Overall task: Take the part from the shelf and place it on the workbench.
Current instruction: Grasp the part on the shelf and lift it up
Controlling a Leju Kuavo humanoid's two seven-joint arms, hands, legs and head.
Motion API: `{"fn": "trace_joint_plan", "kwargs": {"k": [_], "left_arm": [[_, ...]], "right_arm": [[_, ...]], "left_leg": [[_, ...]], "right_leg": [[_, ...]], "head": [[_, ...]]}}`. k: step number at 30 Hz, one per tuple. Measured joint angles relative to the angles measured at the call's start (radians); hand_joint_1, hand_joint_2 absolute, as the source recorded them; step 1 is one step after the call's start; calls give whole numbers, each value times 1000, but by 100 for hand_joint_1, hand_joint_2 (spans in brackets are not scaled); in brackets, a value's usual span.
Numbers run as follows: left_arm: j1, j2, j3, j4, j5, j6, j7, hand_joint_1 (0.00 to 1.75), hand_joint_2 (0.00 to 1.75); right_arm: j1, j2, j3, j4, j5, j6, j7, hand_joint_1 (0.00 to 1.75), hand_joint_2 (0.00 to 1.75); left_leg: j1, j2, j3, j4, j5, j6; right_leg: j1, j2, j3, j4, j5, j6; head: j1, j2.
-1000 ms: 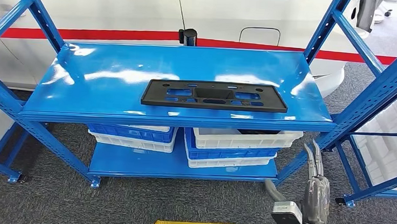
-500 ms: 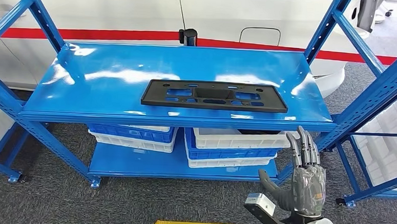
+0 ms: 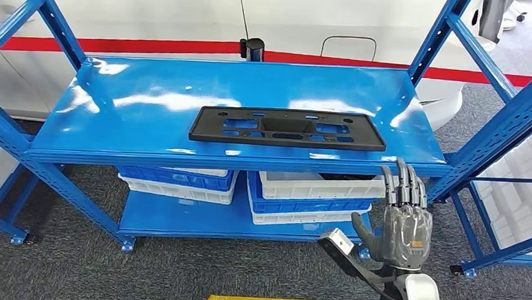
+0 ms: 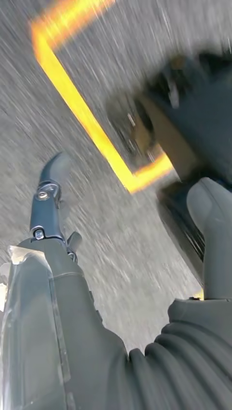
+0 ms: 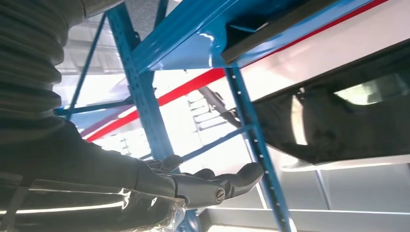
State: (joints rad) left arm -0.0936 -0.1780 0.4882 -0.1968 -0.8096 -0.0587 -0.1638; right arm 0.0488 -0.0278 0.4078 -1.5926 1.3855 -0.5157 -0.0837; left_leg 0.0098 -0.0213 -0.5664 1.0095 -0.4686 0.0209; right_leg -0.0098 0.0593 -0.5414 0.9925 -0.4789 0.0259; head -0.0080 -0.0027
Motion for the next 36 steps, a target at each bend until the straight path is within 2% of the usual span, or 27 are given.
{"fn": "trace_joint_plan", "kwargs": {"k": [3,7,18,29,36], "left_arm": [[-6,0,1,0,5,18,-62,0,175],[-12,0,2,0,4,17,-71,0,175],[-17,-1,3,0,-5,-47,-23,0,175],[-20,0,3,0,-12,-58,-15,0,175],[-63,2,-10,0,-54,-120,99,0,175]], "right_arm": [[-1,8,-28,16,4,-5,4,0,175],[-5,18,-44,33,11,-5,6,0,175],[-94,52,-52,121,52,14,39,0,175],[-116,68,-58,157,57,25,45,0,175],[-195,85,-61,205,60,65,66,0,175]], "left_leg": [[0,0,0,0,0,0],[0,0,0,0,0,0],[0,0,0,0,0,0],[0,0,-1,0,0,0],[0,0,-1,0,2,0]], "right_leg": [[0,0,0,0,0,0],[0,0,0,0,0,0],[0,0,0,0,0,0],[0,0,0,0,0,0],[0,0,0,0,1,0]], "head": [[0,0],[0,0],[0,0],[0,0],[0,0]]}}
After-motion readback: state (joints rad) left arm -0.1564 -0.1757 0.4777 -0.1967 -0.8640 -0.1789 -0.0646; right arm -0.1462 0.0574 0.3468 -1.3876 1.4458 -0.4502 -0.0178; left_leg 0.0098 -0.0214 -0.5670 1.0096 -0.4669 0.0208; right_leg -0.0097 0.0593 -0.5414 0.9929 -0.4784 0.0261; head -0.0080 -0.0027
